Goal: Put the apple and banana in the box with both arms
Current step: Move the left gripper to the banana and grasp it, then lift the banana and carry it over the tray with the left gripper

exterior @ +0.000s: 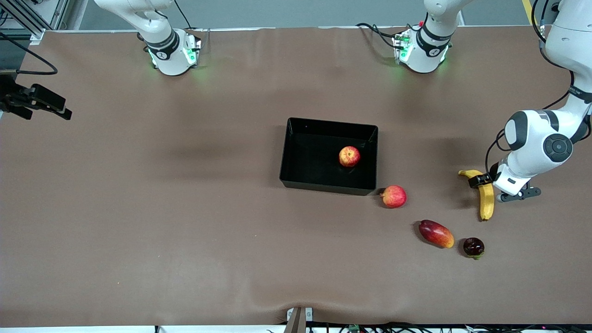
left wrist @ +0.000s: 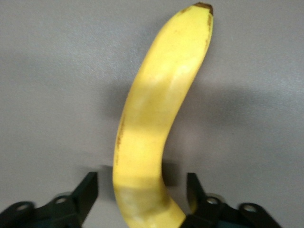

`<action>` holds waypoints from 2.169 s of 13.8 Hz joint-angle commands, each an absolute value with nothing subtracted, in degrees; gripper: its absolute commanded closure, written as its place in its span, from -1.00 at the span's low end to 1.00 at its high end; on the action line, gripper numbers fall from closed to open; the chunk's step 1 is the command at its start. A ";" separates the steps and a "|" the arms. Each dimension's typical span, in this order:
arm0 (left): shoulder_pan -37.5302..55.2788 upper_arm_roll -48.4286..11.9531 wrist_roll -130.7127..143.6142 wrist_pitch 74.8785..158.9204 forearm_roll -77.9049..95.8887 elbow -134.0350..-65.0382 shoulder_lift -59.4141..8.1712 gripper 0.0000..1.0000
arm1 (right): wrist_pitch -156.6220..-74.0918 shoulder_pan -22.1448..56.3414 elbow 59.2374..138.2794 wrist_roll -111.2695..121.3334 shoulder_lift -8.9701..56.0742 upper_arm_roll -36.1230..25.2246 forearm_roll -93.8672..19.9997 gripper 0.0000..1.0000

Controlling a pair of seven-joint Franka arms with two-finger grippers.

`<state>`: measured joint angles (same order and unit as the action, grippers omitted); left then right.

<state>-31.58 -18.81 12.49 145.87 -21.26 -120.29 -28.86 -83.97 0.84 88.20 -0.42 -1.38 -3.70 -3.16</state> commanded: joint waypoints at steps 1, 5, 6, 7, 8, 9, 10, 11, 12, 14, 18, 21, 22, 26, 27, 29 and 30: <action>-31.82 -19.16 12.39 145.99 -22.59 -120.41 -27.86 1.00 | -82.18 0.35 88.24 0.35 -2.55 -4.04 -3.34 -1.00; -31.82 -19.51 10.99 144.07 -22.59 -120.59 -24.09 1.00 | -81.74 0.26 85.52 -1.14 -2.37 -4.13 -2.81 -1.00; -31.82 -19.77 11.07 142.14 -22.50 -120.85 -22.78 1.00 | -81.74 0.35 85.52 -1.14 -2.29 -4.13 -3.07 -1.00; -31.73 -20.91 11.94 140.90 -22.33 -120.85 -21.37 1.00 | -81.65 0.53 85.60 -1.14 -2.20 -3.96 -3.08 -1.00; -31.82 -23.18 12.56 138.54 -21.72 -120.76 -19.79 1.00 | -81.65 0.88 85.61 -1.06 -2.02 -3.87 -3.08 -1.00; -31.82 -24.60 14.66 135.91 -21.71 -120.59 -18.21 1.00 | -81.65 0.88 85.69 -0.88 -1.85 -3.87 -2.99 -1.00; -31.82 -27.31 17.81 133.70 -21.62 -120.50 -16.71 1.00 | -81.65 0.62 85.78 -0.88 -1.85 -3.87 -2.81 -1.00; -31.82 -30.03 21.58 131.68 -21.62 -120.32 -15.48 1.00 | -81.74 0.44 85.78 -0.88 -1.85 -3.87 -2.81 -1.00; -31.82 -32.84 25.97 129.66 -21.62 -119.97 -14.95 1.00 | -81.74 0.44 85.78 -0.79 -1.85 -3.95 -2.64 -1.00; -31.82 -38.91 33.88 128.15 -21.10 -118.84 -14.68 1.00 | -81.39 0.35 85.69 -0.70 -1.93 -4.04 -2.37 -1.00; -29.37 -48.24 49.01 127.97 -19.07 -115.24 -16.17 1.00 | -79.45 -0.88 85.61 -0.35 -1.93 -4.13 -2.02 -1.00; -20.77 -48.25 60.17 127.79 -18.90 -111.29 -18.79 1.00 | -79.37 -0.18 85.78 -0.44 -1.76 -3.78 -2.20 -1.00; -17.87 -48.25 64.99 127.62 -18.98 -109.09 -20.72 1.00 | -79.37 0.43 85.87 -0.61 -1.76 -3.69 -2.20 -1.00; -5.92 -46.33 78.90 126.39 -20.21 -100.91 -28.64 1.00 | -78.41 2.20 85.52 -0.88 -1.93 -3.78 -2.02 -1.00; -2.67 -44.67 81.19 126.39 -20.30 -99.94 -29.52 1.00 | -76.57 1.76 85.08 -0.70 -1.93 -3.87 -2.02 -1.00; 2.96 -41.50 85.15 126.39 -20.39 -99.75 -29.88 1.00 | -74.97 1.58 84.20 -0.79 -1.93 -3.96 -2.02 -1.00; 4.21 -41.05 86.99 126.30 -20.39 -100.28 -29.88 1.00 | -74.97 1.67 84.20 -0.79 -1.85 -3.96 -2.02 -1.00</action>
<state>1.12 -42.74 82.74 127.40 -19.59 -101.62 -29.35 -76.23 1.72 85.15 -0.51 -1.64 -3.98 -2.87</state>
